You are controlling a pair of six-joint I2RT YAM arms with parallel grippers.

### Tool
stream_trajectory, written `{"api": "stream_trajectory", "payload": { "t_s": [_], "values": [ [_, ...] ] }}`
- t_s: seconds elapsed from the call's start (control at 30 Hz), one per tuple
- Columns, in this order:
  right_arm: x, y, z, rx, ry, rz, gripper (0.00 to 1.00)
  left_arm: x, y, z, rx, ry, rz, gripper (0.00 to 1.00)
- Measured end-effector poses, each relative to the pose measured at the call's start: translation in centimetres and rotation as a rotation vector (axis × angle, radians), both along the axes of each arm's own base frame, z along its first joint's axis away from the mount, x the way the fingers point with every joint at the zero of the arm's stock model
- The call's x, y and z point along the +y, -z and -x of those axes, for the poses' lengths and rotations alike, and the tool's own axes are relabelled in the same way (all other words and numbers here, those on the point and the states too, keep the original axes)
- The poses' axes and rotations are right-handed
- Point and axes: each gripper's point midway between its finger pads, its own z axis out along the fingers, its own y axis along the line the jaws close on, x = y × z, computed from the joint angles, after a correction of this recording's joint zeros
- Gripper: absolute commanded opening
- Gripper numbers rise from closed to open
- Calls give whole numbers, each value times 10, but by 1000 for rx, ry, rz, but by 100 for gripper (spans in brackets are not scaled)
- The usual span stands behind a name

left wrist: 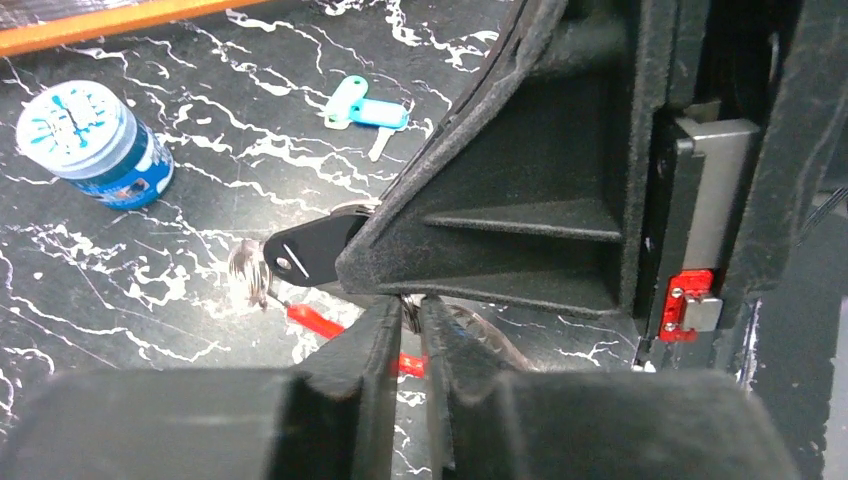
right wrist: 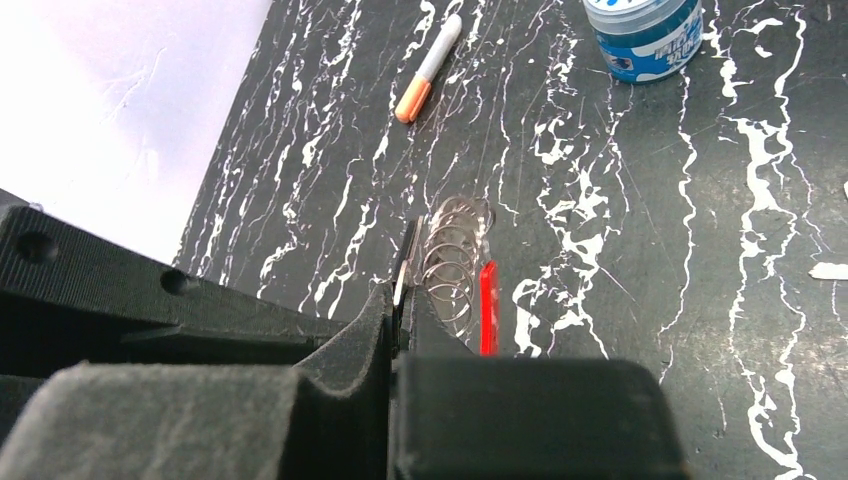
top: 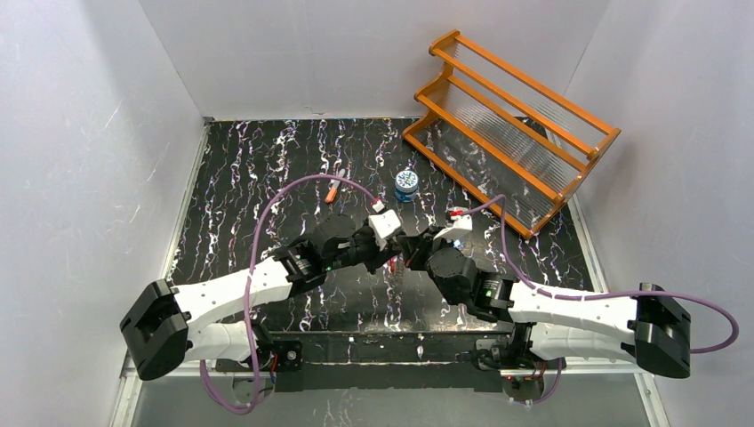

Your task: Remove the keys from the keyring

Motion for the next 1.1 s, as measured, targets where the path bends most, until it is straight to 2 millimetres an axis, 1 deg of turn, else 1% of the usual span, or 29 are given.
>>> {"api": "stream_trajectory", "payload": {
  "t_s": [0.03,0.3,0.47,0.53,0.57,0.63,0.7,0.9,1.1],
  "values": [
    [0,1,0,2,0,5,1,0,1,0,1,-2,-1,0],
    [-3,8,0,11,5,35,1,-2,8,-1,11,6,-21,0],
    [-3,7,1,10,3,32,1,-1,6,0,18,11,-38,0],
    [-3,7,1,10,2,30,1,-1,6,2,17,25,-49,18],
    [-3,6,1,10,0,30,1,-1,6,2,13,32,-52,24],
    [-3,5,1,7,-3,28,1,-1,6,5,10,54,-55,32],
    [-3,2,2,4,-4,20,1,-1,8,8,12,70,-62,42],
    [-6,-5,1,-9,3,4,1,2,0,9,8,58,-43,52],
    [-7,-5,1,-13,8,10,1,2,-3,11,5,60,-13,54]
  ]
}}
